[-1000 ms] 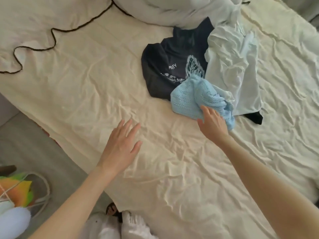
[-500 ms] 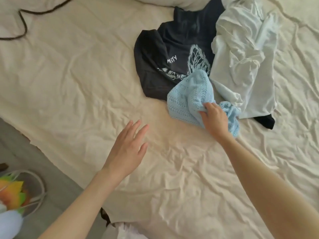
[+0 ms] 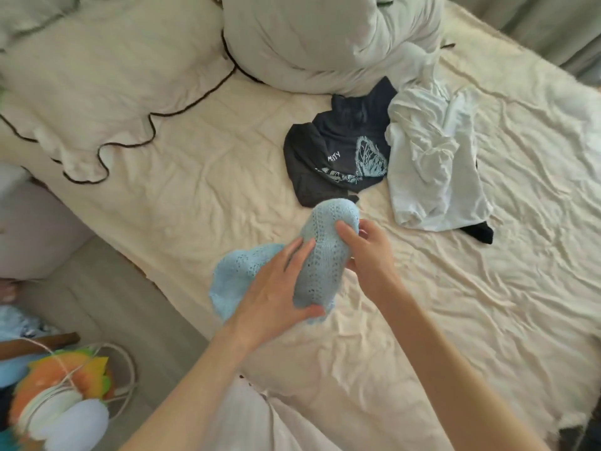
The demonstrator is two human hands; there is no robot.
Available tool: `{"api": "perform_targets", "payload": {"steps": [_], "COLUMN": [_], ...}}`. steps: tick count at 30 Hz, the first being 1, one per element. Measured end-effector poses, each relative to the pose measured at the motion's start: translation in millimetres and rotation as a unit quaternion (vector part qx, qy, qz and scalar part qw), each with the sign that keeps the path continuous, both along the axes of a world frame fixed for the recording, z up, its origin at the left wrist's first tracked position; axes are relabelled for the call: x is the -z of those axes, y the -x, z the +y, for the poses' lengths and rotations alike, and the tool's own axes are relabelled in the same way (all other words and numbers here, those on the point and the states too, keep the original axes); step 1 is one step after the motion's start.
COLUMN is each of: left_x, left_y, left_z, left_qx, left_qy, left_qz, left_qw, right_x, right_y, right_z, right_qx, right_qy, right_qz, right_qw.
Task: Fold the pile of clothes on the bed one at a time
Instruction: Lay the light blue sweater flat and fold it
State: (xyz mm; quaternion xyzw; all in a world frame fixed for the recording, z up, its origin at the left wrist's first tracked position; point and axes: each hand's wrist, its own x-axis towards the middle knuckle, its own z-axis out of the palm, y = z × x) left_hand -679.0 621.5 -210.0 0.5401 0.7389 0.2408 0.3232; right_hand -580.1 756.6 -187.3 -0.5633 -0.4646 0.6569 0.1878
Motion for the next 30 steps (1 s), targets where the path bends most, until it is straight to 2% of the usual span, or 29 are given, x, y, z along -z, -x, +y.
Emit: {"api": "perform_targets", "payload": {"steps": [2, 6, 9, 12, 15, 18, 23, 25, 27, 28, 30], "left_x": [-20.9, -72.0, -121.5, -167.8, -204.1, -232.3, -278.9, -297.0, -313.0, -319.6, -329.9], "left_y": [5.5, 25.0, 48.7, 73.6, 94.3, 110.3, 125.4, 130.8, 138.6, 144.5, 160.2], "left_z": [-15.7, -29.6, -29.5, -31.2, -40.4, -50.9, -62.1, -64.8, -68.6, -71.4, -80.3], "left_qx": [-0.031, -0.122, -0.169, -0.254, -0.321, -0.305, -0.278, -0.262, -0.248, -0.251, -0.274], "left_qy": [-0.016, -0.071, -0.134, -0.181, -0.199, -0.185, -0.211, -0.234, -0.247, -0.25, -0.25], "left_qz": [0.001, -0.063, -0.102, -0.139, -0.211, -0.192, -0.14, -0.108, -0.06, -0.017, 0.084], "left_qw": [0.999, 0.988, 0.971, 0.94, 0.902, 0.914, 0.927, 0.93, 0.935, 0.935, 0.925], "right_x": [-26.5, -81.8, -126.0, -162.8, -183.5, -193.8, -205.3, -204.4, -206.4, -210.0, -225.3], "right_y": [5.4, 18.0, 27.4, 32.9, 37.6, 52.5, 81.3, 93.4, 106.3, 110.9, 114.4], "right_z": [-10.7, -24.0, -27.8, -41.7, -66.8, -87.3, -105.7, -116.1, -119.6, -115.8, -97.4], "right_qx": [0.004, -0.039, -0.071, -0.189, -0.346, -0.401, -0.409, -0.398, -0.339, -0.298, -0.237], "right_qy": [0.006, -0.045, -0.07, -0.128, -0.186, -0.212, -0.324, -0.375, -0.455, -0.468, -0.432], "right_qz": [0.012, 0.022, 0.067, 0.12, 0.129, 0.108, 0.033, -0.002, -0.014, -0.005, 0.046], "right_qw": [1.0, 0.998, 0.993, 0.966, 0.911, 0.885, 0.853, 0.837, 0.824, 0.832, 0.869]}}
